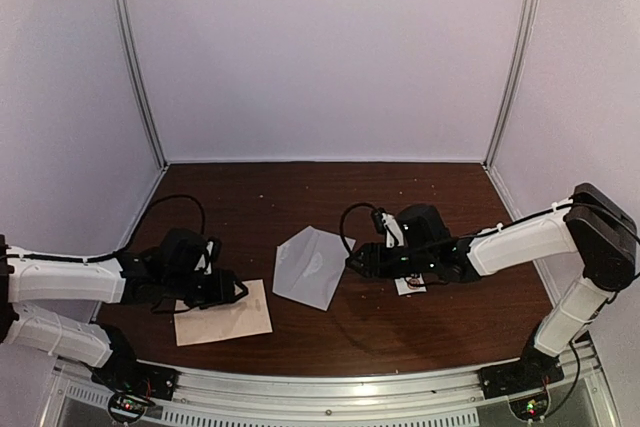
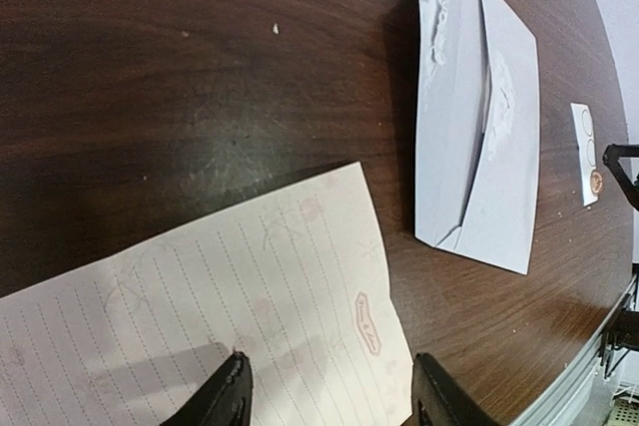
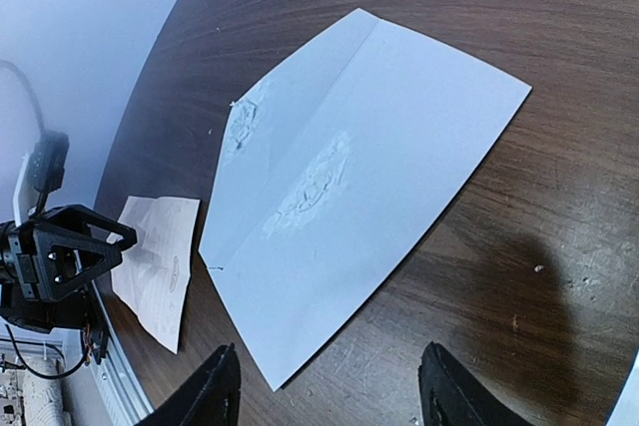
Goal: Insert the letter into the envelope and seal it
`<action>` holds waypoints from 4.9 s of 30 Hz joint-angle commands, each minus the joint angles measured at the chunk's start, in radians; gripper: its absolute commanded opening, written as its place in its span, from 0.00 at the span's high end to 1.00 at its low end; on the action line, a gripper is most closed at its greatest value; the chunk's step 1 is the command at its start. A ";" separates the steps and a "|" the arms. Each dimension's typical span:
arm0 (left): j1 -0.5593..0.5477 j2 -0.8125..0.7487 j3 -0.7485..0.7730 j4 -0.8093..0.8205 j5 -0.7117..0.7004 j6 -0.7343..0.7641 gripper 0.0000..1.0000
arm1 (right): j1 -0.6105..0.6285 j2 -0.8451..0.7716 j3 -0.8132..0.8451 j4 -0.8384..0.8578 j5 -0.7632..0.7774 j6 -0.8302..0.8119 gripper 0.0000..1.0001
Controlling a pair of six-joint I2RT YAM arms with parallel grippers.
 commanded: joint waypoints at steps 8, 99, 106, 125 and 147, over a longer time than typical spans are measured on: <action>-0.001 0.009 -0.053 -0.042 0.016 -0.004 0.44 | 0.024 0.002 0.001 0.020 0.030 0.019 0.38; 0.242 0.111 0.160 -0.039 0.216 0.458 0.23 | 0.334 0.353 0.208 0.157 -0.257 0.270 0.69; 0.254 -0.026 0.207 -0.106 0.097 0.445 0.22 | 0.333 0.325 0.225 0.165 -0.256 0.250 1.00; 0.464 0.024 0.665 -0.131 0.055 0.626 0.08 | 0.164 -0.198 0.398 -0.530 -0.173 -0.351 1.00; 0.286 0.231 0.631 -0.032 1.013 0.888 0.14 | 0.063 -0.301 0.455 -0.579 -0.306 -0.449 1.00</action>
